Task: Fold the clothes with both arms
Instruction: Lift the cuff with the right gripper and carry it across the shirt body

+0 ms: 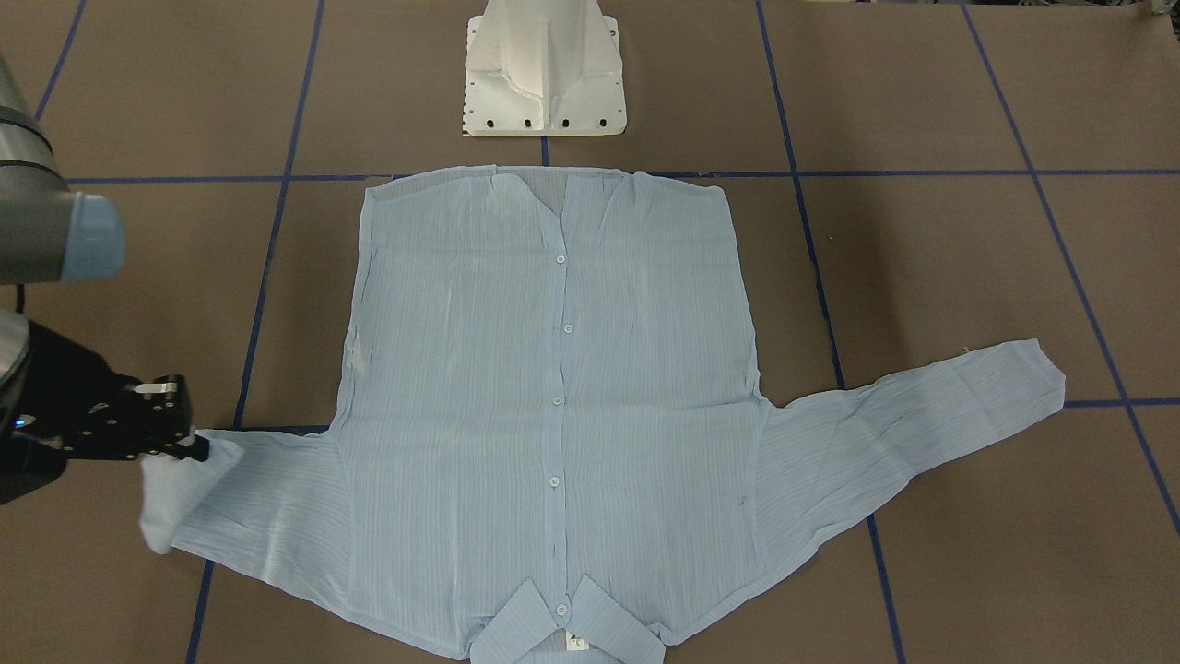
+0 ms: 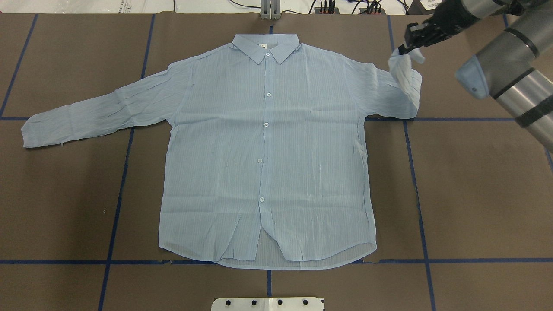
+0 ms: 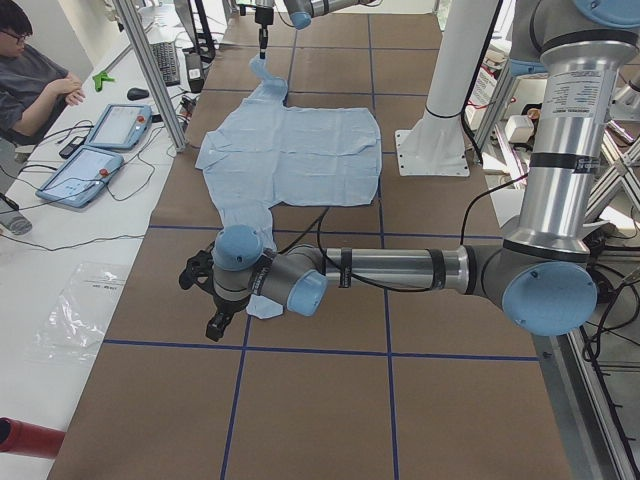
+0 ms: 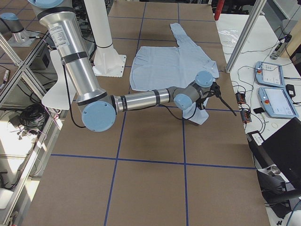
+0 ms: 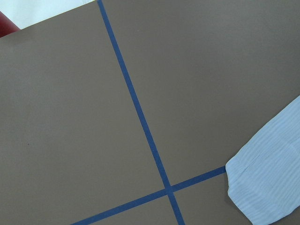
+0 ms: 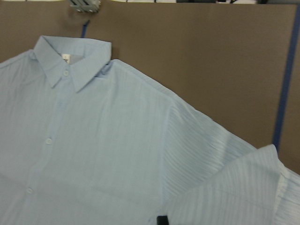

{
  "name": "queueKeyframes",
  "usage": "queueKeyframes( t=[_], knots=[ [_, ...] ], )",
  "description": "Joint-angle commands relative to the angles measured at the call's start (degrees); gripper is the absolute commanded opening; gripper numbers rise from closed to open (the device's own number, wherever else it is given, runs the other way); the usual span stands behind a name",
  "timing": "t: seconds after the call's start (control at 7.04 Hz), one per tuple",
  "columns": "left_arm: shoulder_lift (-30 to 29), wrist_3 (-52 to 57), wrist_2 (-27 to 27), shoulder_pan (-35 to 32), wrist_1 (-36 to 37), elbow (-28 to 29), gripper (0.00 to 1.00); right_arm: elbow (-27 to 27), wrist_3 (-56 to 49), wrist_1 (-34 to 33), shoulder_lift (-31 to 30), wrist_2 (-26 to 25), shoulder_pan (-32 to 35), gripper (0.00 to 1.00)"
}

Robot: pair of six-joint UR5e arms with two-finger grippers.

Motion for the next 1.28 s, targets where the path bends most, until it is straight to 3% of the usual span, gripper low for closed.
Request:
queueKeyframes(
  t=[0.0, 0.28, 0.43, 0.71, 0.99, 1.14],
  knots=[
    [0.07, 0.07, 0.09, 0.0, -0.03, 0.54, 1.0, -0.32, 6.23, -0.07, 9.46, -1.82, -4.26, 0.0],
    [0.15, 0.07, 0.26, 0.0, 0.05, 0.72, 1.0, -3.2, 6.23, -0.16, 14.3, -5.76, -8.46, 0.0],
    [0.16, 0.07, 0.26, 0.0, 0.05, 0.9, 1.0, -6.0, 6.23, -0.16, 16.41, -10.31, -11.89, 0.0],
    [0.16, 0.07, 0.26, 0.0, 0.05, 0.99, 1.0, -14.6, 6.06, -0.07, 21.94, -17.26, -18.04, 0.0],
    [0.07, 0.15, 0.26, 0.0, 0.05, 1.42, 1.0, -28.03, 4.74, -0.07, 29.67, -21.05, -22.88, 0.0],
    [-0.02, 0.15, 0.26, 0.0, 0.05, 1.43, 1.0, -28.79, 4.65, 0.1, 31.1, -26.12, -26.04, 0.0]
  ],
)
